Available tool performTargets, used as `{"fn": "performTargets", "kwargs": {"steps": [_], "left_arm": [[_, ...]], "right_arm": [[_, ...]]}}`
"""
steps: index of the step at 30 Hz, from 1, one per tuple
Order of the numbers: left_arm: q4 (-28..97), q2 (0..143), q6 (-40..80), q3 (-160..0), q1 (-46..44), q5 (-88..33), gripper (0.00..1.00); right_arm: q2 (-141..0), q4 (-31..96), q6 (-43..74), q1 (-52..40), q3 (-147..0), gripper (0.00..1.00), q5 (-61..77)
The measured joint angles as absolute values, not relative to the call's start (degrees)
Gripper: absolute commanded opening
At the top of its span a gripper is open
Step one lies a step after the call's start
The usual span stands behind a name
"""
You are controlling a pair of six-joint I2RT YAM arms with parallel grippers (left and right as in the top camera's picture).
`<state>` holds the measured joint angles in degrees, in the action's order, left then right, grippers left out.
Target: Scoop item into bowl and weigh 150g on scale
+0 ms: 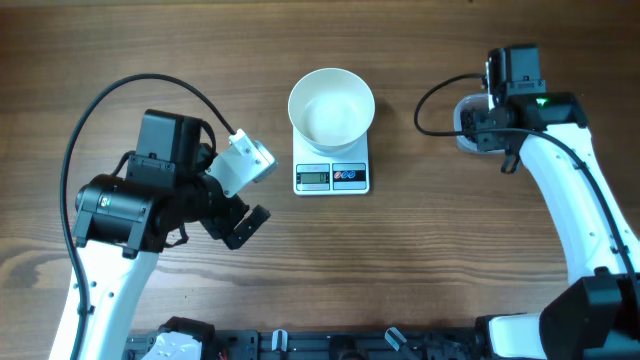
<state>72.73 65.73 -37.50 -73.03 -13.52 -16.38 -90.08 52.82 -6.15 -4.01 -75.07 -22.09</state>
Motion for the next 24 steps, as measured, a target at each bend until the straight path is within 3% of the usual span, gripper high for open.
{"fn": "performTargets", "kwargs": {"steps": [24], "left_arm": [[72.71,65.73,-37.50,-73.03,-13.52,-16.38,1.00]], "right_arm": [[-96.66,49.98,-8.25,-2.28,-75.26,0.04,-20.53]]}}
